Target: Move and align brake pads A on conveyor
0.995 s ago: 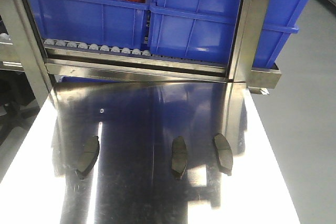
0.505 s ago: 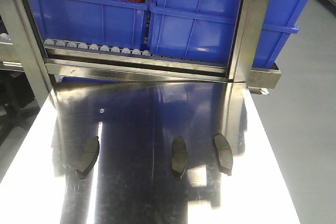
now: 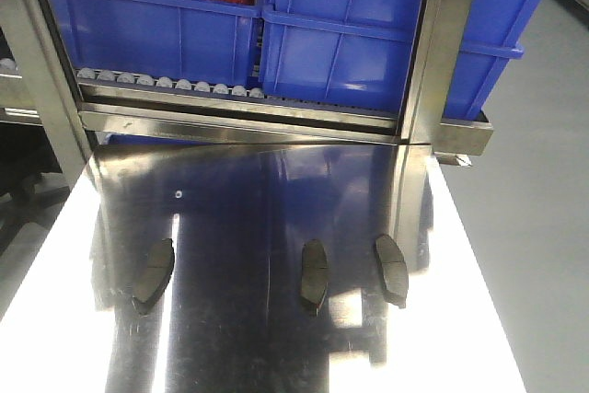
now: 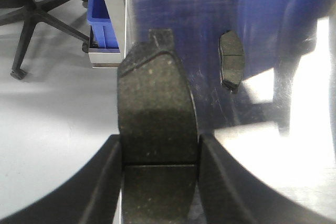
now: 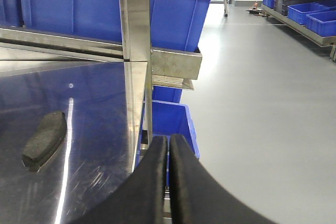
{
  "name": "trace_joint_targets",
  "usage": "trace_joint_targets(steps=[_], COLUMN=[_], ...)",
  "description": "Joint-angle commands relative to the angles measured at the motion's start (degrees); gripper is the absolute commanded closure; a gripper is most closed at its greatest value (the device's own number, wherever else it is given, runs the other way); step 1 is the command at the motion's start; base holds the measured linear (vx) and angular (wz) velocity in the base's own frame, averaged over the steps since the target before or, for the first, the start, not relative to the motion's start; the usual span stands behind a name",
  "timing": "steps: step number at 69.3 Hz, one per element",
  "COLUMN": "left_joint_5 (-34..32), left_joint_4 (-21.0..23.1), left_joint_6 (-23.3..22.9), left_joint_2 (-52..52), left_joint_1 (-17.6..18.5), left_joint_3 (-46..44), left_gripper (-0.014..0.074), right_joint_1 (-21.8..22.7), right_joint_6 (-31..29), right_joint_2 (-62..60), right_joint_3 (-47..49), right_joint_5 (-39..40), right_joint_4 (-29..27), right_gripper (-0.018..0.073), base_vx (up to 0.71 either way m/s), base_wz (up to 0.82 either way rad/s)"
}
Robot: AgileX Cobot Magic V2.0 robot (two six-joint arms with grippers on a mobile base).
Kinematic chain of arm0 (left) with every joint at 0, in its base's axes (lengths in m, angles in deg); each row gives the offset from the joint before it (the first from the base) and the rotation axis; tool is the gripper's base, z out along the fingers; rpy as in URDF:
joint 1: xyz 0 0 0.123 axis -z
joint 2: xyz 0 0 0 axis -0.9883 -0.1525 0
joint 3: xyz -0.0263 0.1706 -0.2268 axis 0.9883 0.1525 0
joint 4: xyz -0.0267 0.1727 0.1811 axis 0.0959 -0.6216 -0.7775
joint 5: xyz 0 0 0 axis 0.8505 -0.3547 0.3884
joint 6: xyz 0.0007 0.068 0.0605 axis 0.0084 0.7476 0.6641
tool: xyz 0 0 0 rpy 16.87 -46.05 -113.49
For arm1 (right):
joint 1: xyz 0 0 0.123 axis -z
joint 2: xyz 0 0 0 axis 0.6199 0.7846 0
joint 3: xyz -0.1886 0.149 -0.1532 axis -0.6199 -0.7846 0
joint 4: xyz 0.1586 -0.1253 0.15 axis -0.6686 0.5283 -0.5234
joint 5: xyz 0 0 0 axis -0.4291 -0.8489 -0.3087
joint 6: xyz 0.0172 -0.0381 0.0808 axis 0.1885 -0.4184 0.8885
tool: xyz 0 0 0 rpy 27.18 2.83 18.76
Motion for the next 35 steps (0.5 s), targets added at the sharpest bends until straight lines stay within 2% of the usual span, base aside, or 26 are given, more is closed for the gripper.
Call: trace_joint_targets(steps=[1,35], left_joint_5=[-4.0,-4.0], left_joint_4=[-0.1,-0.1], left_joint_6=[-0.6,-0.6], left_joint_2=[0.0,0.0], left_joint_1=[0.3,0.3], left_joint_3=[-1.5,-1.5], left_gripper=[0.0603,0.0603], right_joint_1=[0.3,0.3], right_joint_6=[-0.5,-0.5], right_joint_2=[-0.6,-0.6], right_joint_3=[-0.3,-0.3], right_joint_5=[4.1,4.1], right_joint_4=[0.4,0.4], right_gripper=[0.0567,0.0567], base_vx=[0.00,0.00], base_wz=[0.00,0.00])
